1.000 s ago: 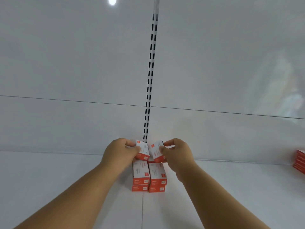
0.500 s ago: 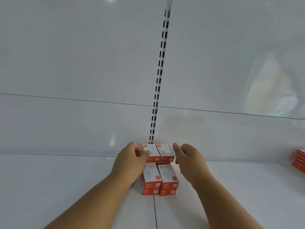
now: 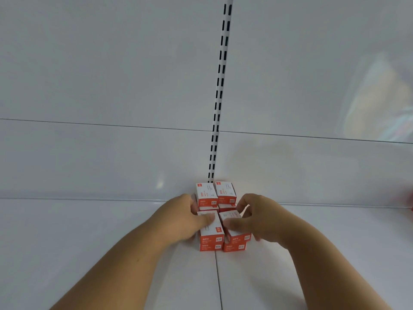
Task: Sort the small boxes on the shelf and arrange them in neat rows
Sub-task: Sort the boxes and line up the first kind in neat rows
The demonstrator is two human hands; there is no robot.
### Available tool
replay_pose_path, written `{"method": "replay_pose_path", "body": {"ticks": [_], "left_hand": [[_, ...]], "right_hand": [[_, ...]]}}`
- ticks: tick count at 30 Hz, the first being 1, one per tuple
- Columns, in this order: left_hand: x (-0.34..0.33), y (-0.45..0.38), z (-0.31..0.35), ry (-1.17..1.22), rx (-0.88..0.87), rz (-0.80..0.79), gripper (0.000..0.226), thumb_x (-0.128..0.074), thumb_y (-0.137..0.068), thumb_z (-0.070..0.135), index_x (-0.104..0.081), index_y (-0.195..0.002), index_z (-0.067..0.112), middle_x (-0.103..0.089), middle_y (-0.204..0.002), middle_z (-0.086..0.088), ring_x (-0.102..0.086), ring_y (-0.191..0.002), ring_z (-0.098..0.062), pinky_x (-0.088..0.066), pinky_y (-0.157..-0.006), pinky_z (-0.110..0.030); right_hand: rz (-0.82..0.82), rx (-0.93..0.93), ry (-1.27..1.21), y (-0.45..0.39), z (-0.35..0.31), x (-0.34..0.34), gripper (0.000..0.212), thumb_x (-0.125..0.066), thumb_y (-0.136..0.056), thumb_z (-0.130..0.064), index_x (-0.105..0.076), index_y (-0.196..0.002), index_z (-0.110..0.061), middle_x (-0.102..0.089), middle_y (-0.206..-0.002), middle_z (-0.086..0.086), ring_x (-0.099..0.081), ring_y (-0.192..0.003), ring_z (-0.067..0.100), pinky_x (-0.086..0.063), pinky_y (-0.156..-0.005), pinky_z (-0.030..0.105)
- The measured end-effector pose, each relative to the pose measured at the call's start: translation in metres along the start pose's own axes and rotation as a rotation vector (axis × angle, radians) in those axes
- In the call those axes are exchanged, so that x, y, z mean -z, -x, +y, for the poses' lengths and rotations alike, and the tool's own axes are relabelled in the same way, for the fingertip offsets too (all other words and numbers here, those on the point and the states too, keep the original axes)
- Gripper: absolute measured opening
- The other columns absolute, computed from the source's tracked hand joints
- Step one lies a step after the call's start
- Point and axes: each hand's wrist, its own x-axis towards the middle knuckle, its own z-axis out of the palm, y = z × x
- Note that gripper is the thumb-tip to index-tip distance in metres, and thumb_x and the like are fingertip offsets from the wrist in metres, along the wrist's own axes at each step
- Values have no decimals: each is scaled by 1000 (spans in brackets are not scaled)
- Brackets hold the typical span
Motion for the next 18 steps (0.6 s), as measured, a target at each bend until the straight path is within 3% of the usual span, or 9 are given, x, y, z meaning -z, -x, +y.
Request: {"method": "replay_pose_path", "body": {"ticks": [2, 5, 8, 10, 15, 18], "left_hand": [[5, -1, -1, 39, 28, -18, 22, -70, -87, 42, -61, -79, 25, -72, -78, 11, -71, -73, -8, -56, -70, -27], [11, 2, -1, 184, 64, -46, 16, -73, -87, 32, -65, -89, 17, -74, -75, 5, -67, -61, -7, -50, -58, -24], [18, 5, 2, 352, -2, -93, 17, -72, -88, 23, -68, -98, 10, -77, -82, -5, -66, -66, -14, -48, -56, -26], [20, 8, 4, 510, -65, -127, 17, -68, -90, 18, -67, -102, 6, -77, -87, -10, -68, -72, -19, -49, -59, -28], [19, 16, 10, 762, -144, -172, 4, -59, -94, 6, -57, -94, 2, -75, -86, -19, -70, -72, -26, -55, -58, -29], [16, 19, 12, 873, -162, -187, 4, -55, -94, -2, -52, -94, 2, -73, -95, -25, -72, -84, -35, -59, -61, -30]], "right_hand": [[-12, 4, -56, -1, 2, 3, 34, -76, -77, -48, -60, -97, -25, -71, -82, -5, -63, -56, 5, -43, -48, 19], [-19, 22, -180, 0, 7, 10, 20, -73, -84, -34, -64, -97, -20, -73, -80, 3, -61, -55, 8, -40, -48, 20], [-78, 93, -540, 6, 8, 15, 13, -64, -93, -16, -56, -95, -5, -70, -82, 19, -52, -56, 21, -33, -43, 24], [-75, 143, -776, 13, 8, 19, 9, -57, -95, -9, -49, -92, -5, -66, -89, 30, -49, -64, 28, -36, -48, 29], [71, 214, -1037, 42, 18, 24, 5, -53, -96, -3, -51, -101, -4, -68, -91, 25, -54, -77, 33, -50, -59, 33], [78, 273, -1162, 61, 25, 23, 25, -52, -94, 1, -57, -118, -5, -66, -96, 24, -58, -76, 31, -54, -66, 37]]}}
